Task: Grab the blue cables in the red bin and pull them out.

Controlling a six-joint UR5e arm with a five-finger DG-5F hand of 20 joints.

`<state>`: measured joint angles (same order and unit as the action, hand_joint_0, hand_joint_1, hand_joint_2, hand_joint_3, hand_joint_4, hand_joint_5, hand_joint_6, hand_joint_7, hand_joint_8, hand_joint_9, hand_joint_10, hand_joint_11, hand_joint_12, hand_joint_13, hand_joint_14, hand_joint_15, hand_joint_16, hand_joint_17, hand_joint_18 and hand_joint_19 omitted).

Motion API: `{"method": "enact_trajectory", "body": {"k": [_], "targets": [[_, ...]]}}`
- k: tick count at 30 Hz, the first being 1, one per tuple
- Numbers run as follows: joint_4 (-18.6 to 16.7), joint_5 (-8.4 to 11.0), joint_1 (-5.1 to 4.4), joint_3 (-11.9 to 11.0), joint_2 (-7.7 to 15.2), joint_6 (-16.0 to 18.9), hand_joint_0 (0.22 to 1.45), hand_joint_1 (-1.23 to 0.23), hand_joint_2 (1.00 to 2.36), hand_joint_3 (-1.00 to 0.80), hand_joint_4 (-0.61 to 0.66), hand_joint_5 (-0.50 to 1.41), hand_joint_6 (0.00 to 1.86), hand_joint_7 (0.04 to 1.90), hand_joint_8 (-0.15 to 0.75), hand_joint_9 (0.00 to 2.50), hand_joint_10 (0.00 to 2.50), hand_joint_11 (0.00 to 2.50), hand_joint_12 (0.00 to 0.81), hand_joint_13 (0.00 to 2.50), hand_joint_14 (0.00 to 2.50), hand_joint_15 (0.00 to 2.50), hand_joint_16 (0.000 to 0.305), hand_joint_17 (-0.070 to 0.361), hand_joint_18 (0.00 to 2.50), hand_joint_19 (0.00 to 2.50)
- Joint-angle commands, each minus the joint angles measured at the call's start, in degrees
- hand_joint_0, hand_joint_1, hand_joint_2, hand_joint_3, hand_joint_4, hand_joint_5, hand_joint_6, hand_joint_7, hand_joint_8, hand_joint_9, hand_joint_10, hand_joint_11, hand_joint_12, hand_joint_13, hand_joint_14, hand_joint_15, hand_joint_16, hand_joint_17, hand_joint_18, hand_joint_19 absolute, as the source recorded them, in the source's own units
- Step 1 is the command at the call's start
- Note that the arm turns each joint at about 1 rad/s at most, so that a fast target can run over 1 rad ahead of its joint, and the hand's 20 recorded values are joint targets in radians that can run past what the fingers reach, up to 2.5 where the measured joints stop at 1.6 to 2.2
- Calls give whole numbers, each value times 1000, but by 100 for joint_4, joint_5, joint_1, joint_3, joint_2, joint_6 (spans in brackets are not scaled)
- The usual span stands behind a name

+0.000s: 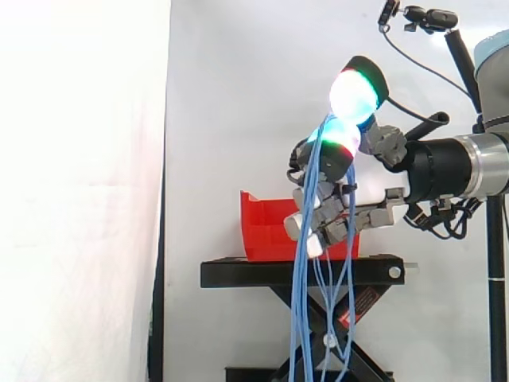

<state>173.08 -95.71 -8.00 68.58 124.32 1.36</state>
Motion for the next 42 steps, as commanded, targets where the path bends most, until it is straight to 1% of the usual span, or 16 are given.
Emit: {"method": "enact_trajectory", "body": {"k": [1,8,18,31,34,35,37,39,42], "targets": [[-2,0,0,6,-4,0,678,-723,1000,-1000,275,933,557,382,326,790,7,373,390,681,19,728,47,105,504,623],[-2,0,0,-2,5,0,667,-728,1000,-1000,279,954,578,390,324,816,8,337,394,694,19,724,47,106,519,617],[-2,0,0,-2,5,0,645,-746,1000,-1000,286,1017,542,439,329,856,6,321,400,732,19,717,49,110,567,618],[-11,0,0,6,-4,-9,628,-773,1000,-1000,260,1060,560,465,322,902,6,275,404,772,20,708,50,113,612,614],[-2,0,-9,6,5,-9,654,-830,1000,-1000,241,1060,616,460,311,908,6,272,395,780,20,708,48,108,614,626],[-11,0,-9,-2,-4,0,693,-855,1000,-1000,229,1047,650,461,304,904,6,279,380,773,21,716,46,103,606,641],[-11,0,0,6,-4,0,725,-869,1000,-1000,231,1039,684,457,296,900,7,287,372,782,21,722,44,99,595,648],[-11,0,-9,6,5,0,789,-886,1000,-1000,212,1020,721,463,286,894,6,291,356,767,22,719,41,93,580,664],[-11,0,0,6,-4,0,844,-890,1000,-1000,214,1000,756,455,281,893,7,294,353,764,23,715,40,91,576,673]]}}
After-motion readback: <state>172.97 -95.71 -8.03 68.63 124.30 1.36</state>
